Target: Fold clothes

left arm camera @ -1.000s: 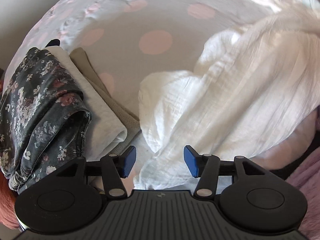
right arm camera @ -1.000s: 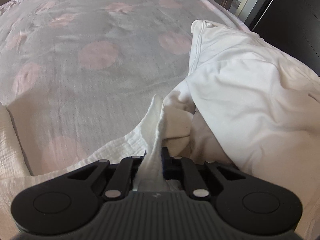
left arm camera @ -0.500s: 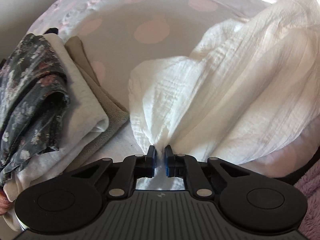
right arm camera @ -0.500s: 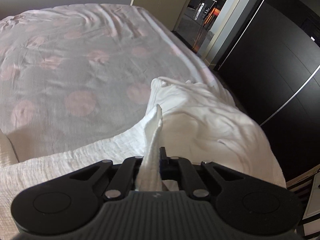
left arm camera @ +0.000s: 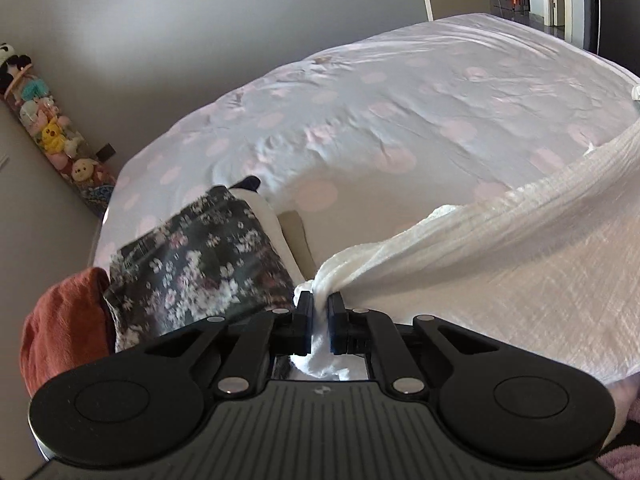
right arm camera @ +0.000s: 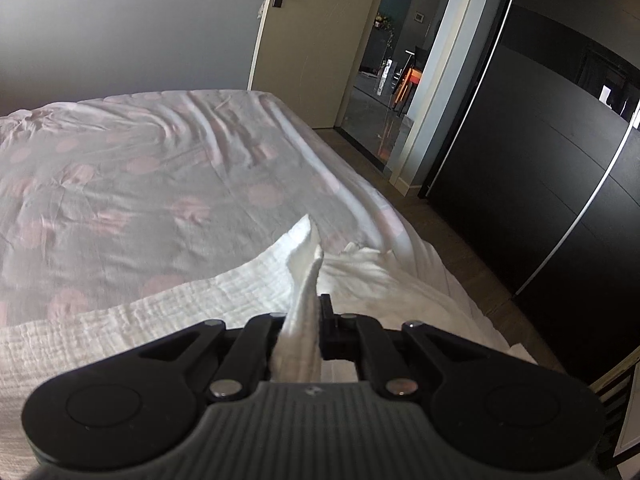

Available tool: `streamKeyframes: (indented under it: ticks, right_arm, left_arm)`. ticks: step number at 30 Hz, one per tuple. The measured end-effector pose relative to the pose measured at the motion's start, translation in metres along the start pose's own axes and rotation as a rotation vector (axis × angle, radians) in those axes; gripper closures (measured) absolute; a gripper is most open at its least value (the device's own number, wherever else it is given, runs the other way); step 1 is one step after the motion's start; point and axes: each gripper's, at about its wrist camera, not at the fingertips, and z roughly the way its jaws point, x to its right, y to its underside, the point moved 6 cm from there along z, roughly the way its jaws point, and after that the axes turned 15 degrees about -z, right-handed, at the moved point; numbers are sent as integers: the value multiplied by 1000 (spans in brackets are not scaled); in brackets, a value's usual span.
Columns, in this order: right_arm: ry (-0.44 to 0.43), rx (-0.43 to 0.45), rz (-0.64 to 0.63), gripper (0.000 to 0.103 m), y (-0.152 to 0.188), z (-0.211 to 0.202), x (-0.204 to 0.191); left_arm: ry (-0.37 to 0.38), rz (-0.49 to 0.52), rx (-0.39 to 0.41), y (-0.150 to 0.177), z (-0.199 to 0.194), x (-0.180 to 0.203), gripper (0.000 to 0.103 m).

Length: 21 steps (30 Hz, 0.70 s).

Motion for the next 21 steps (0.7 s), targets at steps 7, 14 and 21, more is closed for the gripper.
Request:
streamKeyframes:
  ticks: [7,14,21]
  right_arm:
    - [47,31,-36,98,-58,50,-6]
    - [92,62,-94,98,-124,130,-36]
    - [91,19,-142,98,-148,206,-81]
  left_arm:
    - [-80,35,-18,-63,65,12,97]
    - [-165,11,-8,-133,156,13,98]
    - [-197,41,-70,-151,247,26,98]
